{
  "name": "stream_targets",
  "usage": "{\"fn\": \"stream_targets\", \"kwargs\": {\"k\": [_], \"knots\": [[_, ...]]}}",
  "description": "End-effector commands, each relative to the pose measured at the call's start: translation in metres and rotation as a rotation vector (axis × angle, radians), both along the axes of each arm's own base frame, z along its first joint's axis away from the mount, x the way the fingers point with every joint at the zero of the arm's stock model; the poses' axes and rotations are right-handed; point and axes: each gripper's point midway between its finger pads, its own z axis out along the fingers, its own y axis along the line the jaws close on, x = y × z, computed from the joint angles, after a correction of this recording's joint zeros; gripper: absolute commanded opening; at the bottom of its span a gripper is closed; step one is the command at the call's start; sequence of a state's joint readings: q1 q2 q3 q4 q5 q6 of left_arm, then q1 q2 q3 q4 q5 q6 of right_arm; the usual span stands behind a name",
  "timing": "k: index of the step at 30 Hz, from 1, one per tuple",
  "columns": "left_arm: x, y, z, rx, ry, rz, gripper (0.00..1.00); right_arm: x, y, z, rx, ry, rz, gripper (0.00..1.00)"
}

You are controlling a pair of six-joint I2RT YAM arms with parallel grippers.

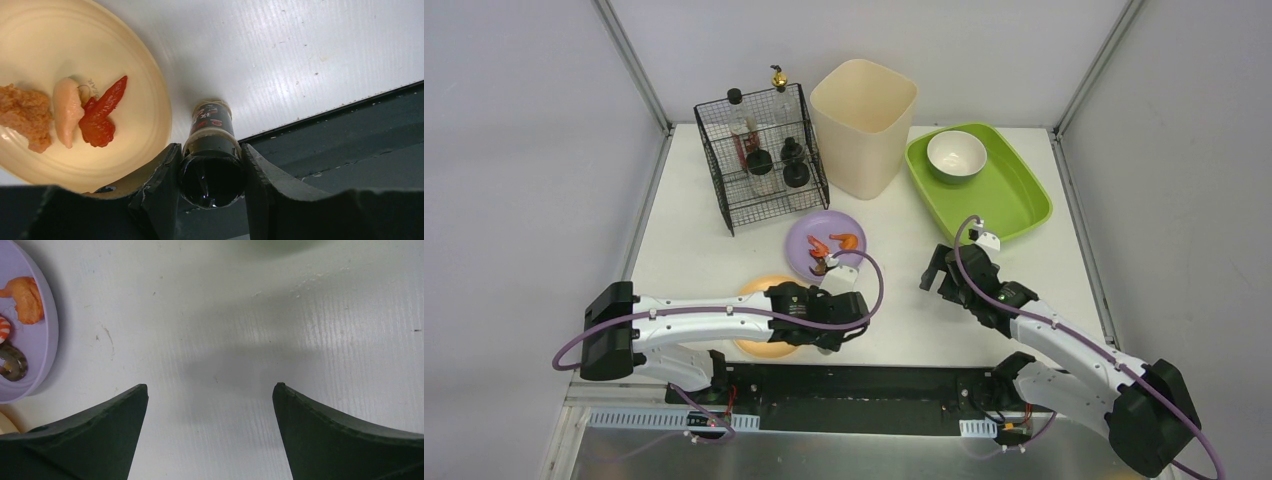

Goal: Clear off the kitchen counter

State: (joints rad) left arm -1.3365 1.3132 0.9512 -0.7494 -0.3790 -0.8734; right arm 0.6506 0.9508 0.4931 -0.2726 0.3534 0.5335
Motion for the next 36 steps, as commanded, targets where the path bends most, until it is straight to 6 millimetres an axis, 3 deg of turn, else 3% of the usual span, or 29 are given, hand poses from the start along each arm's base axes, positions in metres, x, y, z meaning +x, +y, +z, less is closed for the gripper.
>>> {"fn": "stream_targets", "kwargs": {"k": [1,6,13,19,29,36], "knots": [[0.01,0.007,0.025,0.01,-0.082,-0.009,0.06,0.003,0.002,0.001,-0.001,-0.017,0.009,0.99],[0.026,0.008,0.053,0.032,-0.163,-0.023,0.0,0.003,0.003,0.002,0.001,-0.018,0.01,0.99],[0.061,0.018,0.083,0.035,-0.229,0.024,0.0,0.002,0.004,0.003,0.006,-0.02,0.015,0.99],[0.103,0.04,0.103,0.049,-0.272,0.114,0.0,0.002,0.005,0.004,0.011,-0.022,0.018,0.99],[0.182,0.07,0.16,-0.037,-0.341,0.289,0.0,0.001,0.006,0.003,0.012,-0.018,0.027,0.99],[0.232,0.111,0.182,-0.076,-0.356,0.443,0.0,0.0,0.008,0.003,0.019,-0.019,0.033,0.99]]}}
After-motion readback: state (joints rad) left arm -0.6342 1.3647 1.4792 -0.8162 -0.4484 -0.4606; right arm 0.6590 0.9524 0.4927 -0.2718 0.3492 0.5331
